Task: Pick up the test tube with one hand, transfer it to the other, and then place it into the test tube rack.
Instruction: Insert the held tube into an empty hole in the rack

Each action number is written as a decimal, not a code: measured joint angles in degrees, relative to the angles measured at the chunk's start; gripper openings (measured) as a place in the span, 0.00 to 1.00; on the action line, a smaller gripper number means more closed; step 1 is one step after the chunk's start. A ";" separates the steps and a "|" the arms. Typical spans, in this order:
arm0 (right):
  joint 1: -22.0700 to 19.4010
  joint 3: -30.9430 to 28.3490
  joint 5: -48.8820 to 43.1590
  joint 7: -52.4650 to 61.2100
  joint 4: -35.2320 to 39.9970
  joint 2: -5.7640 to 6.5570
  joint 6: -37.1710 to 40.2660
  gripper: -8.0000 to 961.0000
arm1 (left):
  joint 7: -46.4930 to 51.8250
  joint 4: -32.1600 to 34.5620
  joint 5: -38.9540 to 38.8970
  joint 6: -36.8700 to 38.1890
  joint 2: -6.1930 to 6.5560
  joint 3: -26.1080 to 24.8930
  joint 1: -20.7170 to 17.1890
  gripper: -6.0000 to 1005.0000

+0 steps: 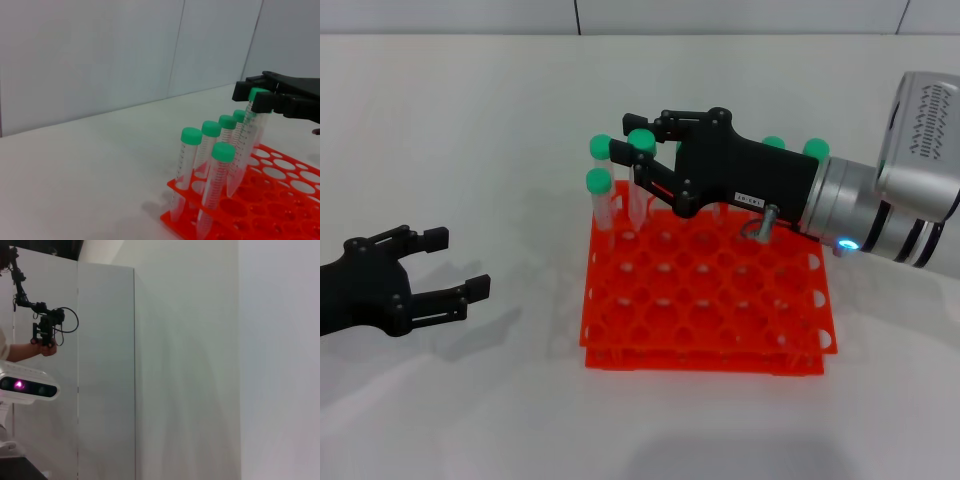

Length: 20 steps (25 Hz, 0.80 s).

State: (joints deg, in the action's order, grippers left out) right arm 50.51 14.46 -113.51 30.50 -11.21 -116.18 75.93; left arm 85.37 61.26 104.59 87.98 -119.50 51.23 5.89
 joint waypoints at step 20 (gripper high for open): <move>-1.08 -0.18 -0.36 0.28 0.57 0.01 -0.26 0.43 | -0.13 -0.79 0.00 0.01 -0.08 0.09 0.09 0.88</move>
State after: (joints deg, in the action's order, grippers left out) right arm 49.43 14.29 -113.87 30.78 -10.64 -116.18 75.68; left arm 85.24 60.46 104.59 87.98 -119.58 51.33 5.98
